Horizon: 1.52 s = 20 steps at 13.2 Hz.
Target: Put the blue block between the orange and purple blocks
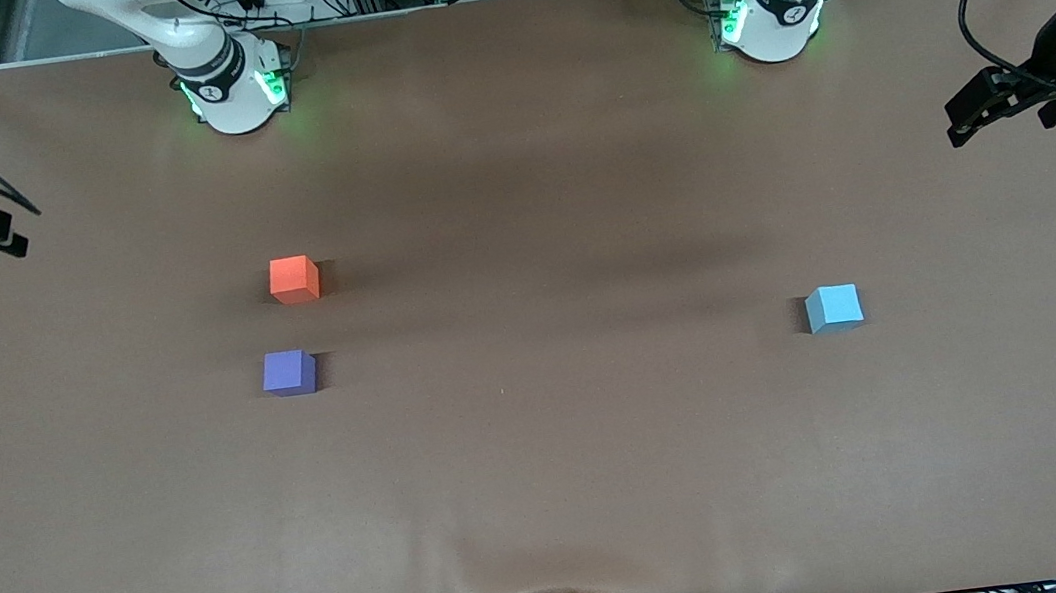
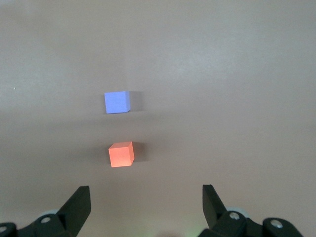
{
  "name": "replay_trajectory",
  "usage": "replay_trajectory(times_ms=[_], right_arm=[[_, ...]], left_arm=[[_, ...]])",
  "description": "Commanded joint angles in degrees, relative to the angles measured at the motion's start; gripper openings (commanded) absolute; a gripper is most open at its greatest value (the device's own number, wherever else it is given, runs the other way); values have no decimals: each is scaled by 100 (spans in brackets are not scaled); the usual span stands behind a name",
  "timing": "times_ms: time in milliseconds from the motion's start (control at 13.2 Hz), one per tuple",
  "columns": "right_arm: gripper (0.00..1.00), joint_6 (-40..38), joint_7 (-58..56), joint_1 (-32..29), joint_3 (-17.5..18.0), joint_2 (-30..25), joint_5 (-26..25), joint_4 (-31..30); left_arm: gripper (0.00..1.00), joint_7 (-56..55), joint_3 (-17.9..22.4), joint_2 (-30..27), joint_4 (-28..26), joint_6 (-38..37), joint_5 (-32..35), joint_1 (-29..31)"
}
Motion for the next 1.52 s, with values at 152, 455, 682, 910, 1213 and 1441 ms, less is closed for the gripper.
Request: replay_trajectory(times_ms=[152, 455, 682, 910, 1213, 1441], right_arm=[[100, 142, 157, 192, -65, -153, -25, -50], [100, 90, 113, 183, -65, -144, -17, -59], [100, 63, 113, 183, -57, -144, -17, -59], [100, 2, 113, 183, -57, -144, -17, -59], [100, 2, 113, 192, -57, -136, 19, -50], [100, 2, 113, 192, -65, -136, 19, -50]], left_arm=[[100, 106, -10, 23, 156, -149, -155, 41], [100, 98, -10, 67, 270, -149, -155, 32], [100, 115, -10, 67, 261, -149, -164, 41], [100, 115, -1, 111, 209, -166, -172, 41], [100, 133, -19, 120, 191, -166, -199, 304], [100, 237, -63, 76, 34, -166, -190, 269]])
